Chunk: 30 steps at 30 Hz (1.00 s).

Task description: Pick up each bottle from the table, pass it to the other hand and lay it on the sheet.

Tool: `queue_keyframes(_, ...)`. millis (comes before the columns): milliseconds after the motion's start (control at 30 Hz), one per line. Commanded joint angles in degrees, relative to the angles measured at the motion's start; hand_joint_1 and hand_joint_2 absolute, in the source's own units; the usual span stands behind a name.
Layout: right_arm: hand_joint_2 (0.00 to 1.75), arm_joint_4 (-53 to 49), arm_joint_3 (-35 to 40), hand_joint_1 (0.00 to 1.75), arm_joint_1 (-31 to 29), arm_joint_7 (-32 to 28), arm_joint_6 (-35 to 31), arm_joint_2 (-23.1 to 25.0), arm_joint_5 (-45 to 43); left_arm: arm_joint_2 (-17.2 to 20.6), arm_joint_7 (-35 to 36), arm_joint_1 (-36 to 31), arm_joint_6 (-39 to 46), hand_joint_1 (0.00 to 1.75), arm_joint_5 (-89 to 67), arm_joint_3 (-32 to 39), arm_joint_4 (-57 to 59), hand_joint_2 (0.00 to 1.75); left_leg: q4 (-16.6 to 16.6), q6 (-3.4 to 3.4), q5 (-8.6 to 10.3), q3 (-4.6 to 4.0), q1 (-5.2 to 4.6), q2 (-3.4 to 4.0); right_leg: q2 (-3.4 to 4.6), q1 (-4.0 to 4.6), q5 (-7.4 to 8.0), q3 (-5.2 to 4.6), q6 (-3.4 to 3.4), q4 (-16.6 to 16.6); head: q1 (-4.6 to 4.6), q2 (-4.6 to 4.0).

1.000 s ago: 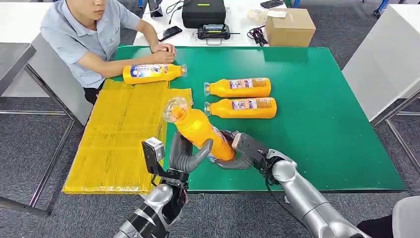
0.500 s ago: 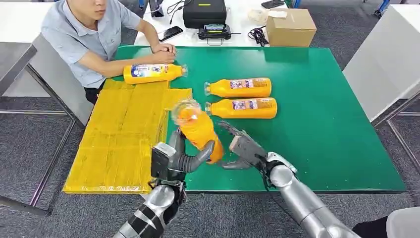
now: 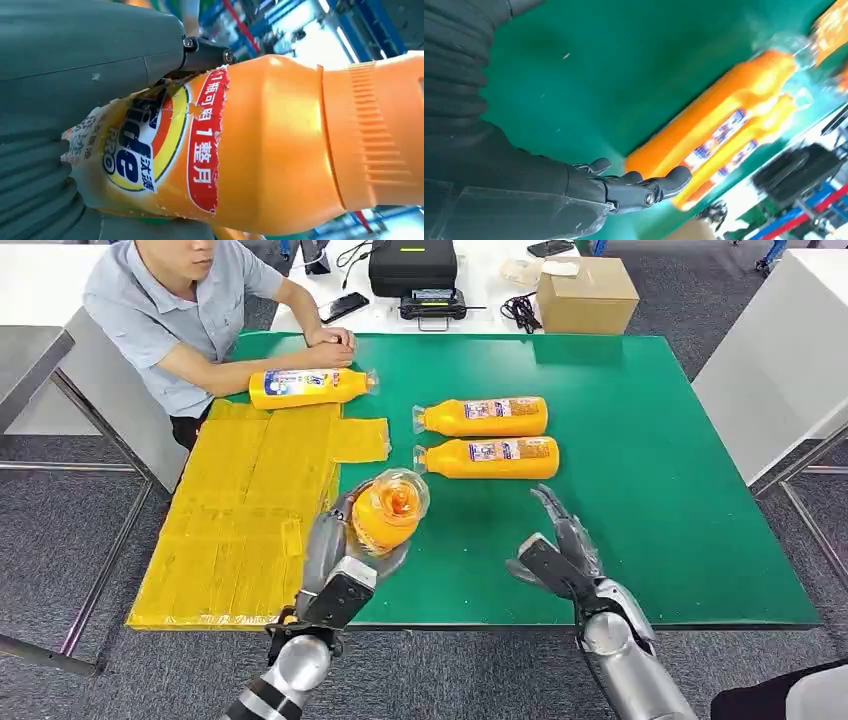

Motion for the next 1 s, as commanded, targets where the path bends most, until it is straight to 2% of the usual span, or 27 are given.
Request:
queue_keyframes(33,1.75,1.5,-3.1,0.0,-2.2,-2.3,2.7,4.5,1.6,4.8,20.5,-5.8,4.3,1.75,-55.6,13.7,8.3,1.75,0.0,-0.15,-0.13,0.26,0.1,0.36,0.31,0.11,-0.01,0.19,-0.17,0.0,0.0,0.0)
queue_keyframes(67,1.75,1.6,-3.0,0.0,-2.4,-2.4,2.5,4.5,1.6,4.8,21.5,-7.2,4.3,1.75,-55.7,13.3,10.2,1.75,0.0,-0.21,-0.13,0.37,0.12,0.49,0.42,0.14,0.01,0.25,-0.23,-0.1,0.02,0.0)
queue_keyframes(167,1.75,2.4,-2.4,0.0,-2.9,-2.5,2.9,4.6,1.4,6.7,23.8,-9.5,4.3,1.75,-59.0,12.7,13.6,1.75,0.0,-0.15,-0.03,0.24,0.08,0.21,0.12,0.1,0.0,0.17,-0.18,0.0,0.02,0.0)
queue_keyframes(400,1.75,2.4,-2.4,0.0,-2.9,-2.8,3.0,4.5,1.1,7.3,25.3,-10.0,4.3,1.75,-60.0,11.6,14.5,1.75,0.0,-0.09,0.03,0.18,0.07,0.24,0.16,0.08,0.03,0.12,-0.15,0.0,-0.02,0.0)
queue_keyframes(433,1.75,3.1,-1.3,0.0,-3.8,-3.9,3.6,4.3,0.4,14.5,38.8,-18.4,3.6,1.75,-60.0,-3.2,26.7,1.75,0.0,-0.14,-0.03,0.3,0.13,0.32,0.22,0.14,0.0,0.23,-0.21,0.0,0.02,0.0)
queue_keyframes(500,1.75,3.2,-1.3,0.0,-3.9,-3.9,3.7,4.4,0.3,14.4,38.5,-18.8,3.9,1.75,-60.0,-2.9,27.4,1.75,0.0,-0.09,0.05,0.26,0.1,0.08,0.01,0.11,-0.04,0.24,-0.19,0.0,0.04,0.0)
queue_keyframes(667,1.75,3.2,-1.3,0.0,-3.9,-3.9,3.7,4.4,0.3,14.4,38.5,-18.8,3.9,1.75,-60.0,-2.9,27.4,1.75,0.0,-0.07,0.01,0.24,0.1,0.15,0.09,0.1,-0.04,0.21,-0.17,0.0,0.02,0.0)
queue_keyframes(767,1.75,2.9,-0.7,0.0,-4.3,-4.6,4.1,4.4,-0.1,14.1,37.7,-21.2,0.0,1.75,-60.0,-3.5,31.9,1.75,0.0,-0.08,-0.01,0.24,0.1,0.25,0.15,0.11,-0.03,0.21,-0.17,0.0,0.0,0.0)
queue_keyframes(900,1.75,2.5,0.1,0.0,-4.6,-4.9,4.9,4.3,-0.8,12.1,31.1,-24.2,-1.4,1.75,-58.1,2.0,39.6,1.75,0.0,-0.06,0.05,0.12,0.1,0.15,0.1,0.11,0.01,0.1,-0.14,0.0,0.02,0.0)
queue_keyframes(1000,1.75,2.7,-0.3,0.0,-4.8,-4.8,5.1,4.4,-1.1,11.1,27.0,-26.2,-9.1,1.73,-56.0,4.4,43.9,1.75,0.1,-0.12,-0.03,0.24,0.16,0.23,0.15,0.17,-0.04,0.22,-0.22,0.1,0.02,0.0)
